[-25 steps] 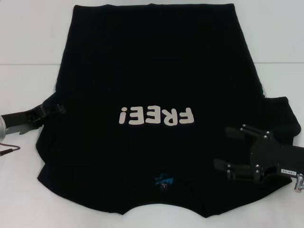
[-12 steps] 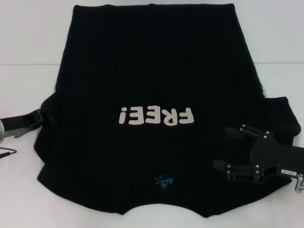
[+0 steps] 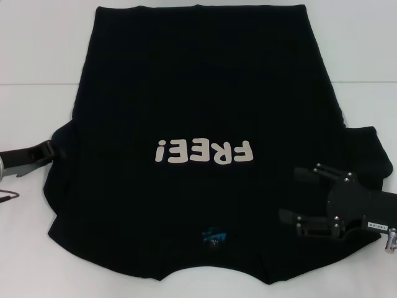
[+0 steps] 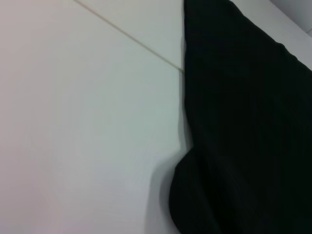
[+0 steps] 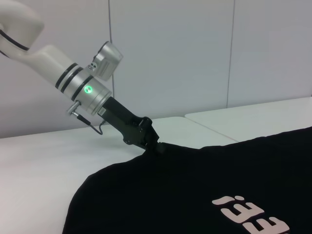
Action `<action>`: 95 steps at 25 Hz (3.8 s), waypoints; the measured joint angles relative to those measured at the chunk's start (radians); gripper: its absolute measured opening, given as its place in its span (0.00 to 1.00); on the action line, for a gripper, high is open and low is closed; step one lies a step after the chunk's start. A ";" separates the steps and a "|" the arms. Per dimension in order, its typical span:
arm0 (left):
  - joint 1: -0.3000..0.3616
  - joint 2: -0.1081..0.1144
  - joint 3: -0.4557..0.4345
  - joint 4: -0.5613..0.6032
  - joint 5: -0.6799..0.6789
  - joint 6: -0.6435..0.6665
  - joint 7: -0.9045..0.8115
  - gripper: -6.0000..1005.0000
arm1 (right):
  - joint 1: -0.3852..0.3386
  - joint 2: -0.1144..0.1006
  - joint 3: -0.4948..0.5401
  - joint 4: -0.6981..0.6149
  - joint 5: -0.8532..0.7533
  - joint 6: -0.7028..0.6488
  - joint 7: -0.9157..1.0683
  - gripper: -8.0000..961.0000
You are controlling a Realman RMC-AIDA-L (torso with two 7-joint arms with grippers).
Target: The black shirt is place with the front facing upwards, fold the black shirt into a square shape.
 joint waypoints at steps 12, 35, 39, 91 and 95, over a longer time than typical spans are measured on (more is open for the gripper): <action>-0.009 0.049 0.000 0.046 0.000 0.054 -0.019 0.01 | -0.004 -0.001 0.001 -0.003 0.001 0.000 0.000 0.98; -0.028 0.022 0.051 0.119 0.022 0.100 -0.046 0.01 | -0.001 0.001 0.001 0.001 0.002 -0.005 0.009 0.98; -0.029 -0.014 0.068 0.162 0.024 0.106 -0.046 0.01 | -0.002 0.001 0.001 0.001 0.002 -0.005 0.009 0.98; 0.014 0.050 0.093 0.078 0.011 0.377 -0.007 0.87 | -0.022 -0.002 0.001 0.003 -0.001 0.003 0.011 0.98; 0.015 0.048 0.093 0.078 0.024 0.395 -0.007 0.87 | -0.023 -0.002 0.001 0.003 -0.001 0.002 0.011 0.98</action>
